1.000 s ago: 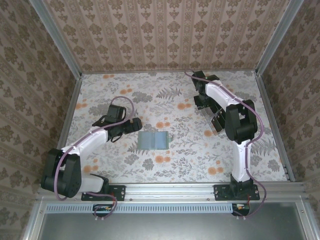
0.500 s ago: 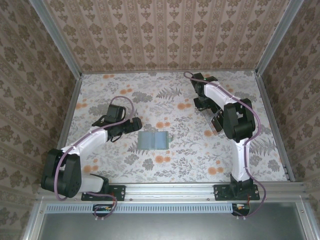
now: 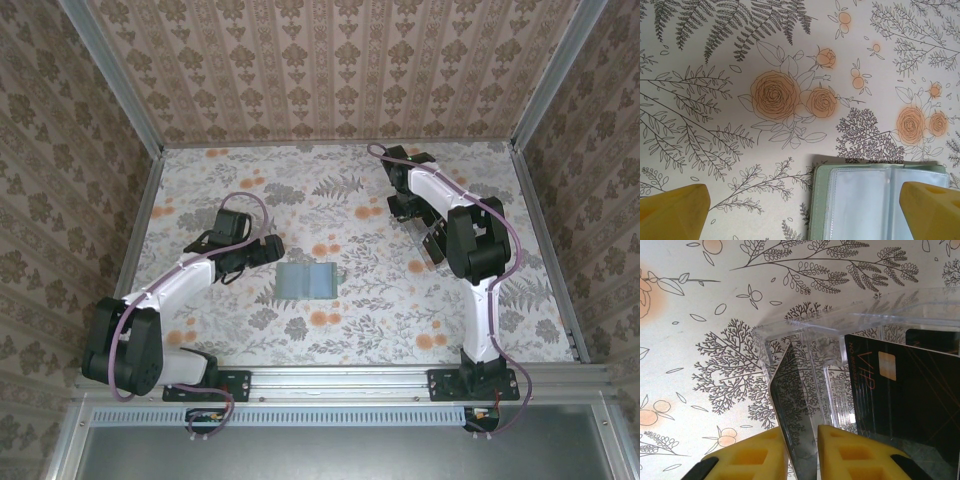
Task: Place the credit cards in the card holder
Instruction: Pick up the credit card from the storage box.
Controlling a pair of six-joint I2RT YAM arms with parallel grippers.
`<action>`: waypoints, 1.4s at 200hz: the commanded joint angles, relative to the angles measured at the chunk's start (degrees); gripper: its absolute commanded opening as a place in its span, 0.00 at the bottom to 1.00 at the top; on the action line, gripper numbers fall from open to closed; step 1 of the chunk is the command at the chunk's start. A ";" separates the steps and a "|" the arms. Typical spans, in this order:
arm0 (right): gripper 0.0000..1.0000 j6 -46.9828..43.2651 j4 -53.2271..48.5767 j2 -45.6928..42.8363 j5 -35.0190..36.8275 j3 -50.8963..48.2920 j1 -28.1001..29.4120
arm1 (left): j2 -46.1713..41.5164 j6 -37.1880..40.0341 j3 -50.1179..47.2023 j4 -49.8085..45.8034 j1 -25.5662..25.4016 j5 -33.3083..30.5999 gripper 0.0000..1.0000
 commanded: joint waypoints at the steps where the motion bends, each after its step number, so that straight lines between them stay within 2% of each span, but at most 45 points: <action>1: 0.19 -0.44 -3.05 -1.97 1.83 0.56 0.23 | -1.62 0.21 -0.77 0.85 0.33 0.82 1.00; 52: 0.08 -0.55 -3.39 -2.63 1.43 0.76 0.22 | -1.81 0.12 -1.00 1.12 0.32 1.03 1.00; 117: 0.00 -2.11 -3.19 -5.71 1.74 1.91 0.72 | -2.16 0.34 -1.18 0.86 0.32 1.29 1.00; 157: 0.00 -2.11 -3.05 -8.66 1.96 3.47 2.68 | -2.33 0.87 -1.19 0.24 0.32 1.17 1.00; 183: 0.00 -0.55 -3.29 -12.27 1.18 4.13 6.43 | -2.77 1.14 -1.61 -0.19 0.32 1.17 1.00; 210: 0.00 3.64 -2.22 -16.71 -2.23 2.49 11.80 | -3.90 1.12 -2.74 -0.68 -0.01 0.96 1.00; 236: 0.00 10.39 3.22 -22.46 -8.58 -3.81 17.01 | -5.67 1.38 -3.94 -1.82 -0.77 0.21 1.00; 280: 0.00 28.26 26.00 -33.08 -20.91 -23.97 23.10 | -9.61 1.77 -5.83 -5.20 -3.03 -2.20 1.00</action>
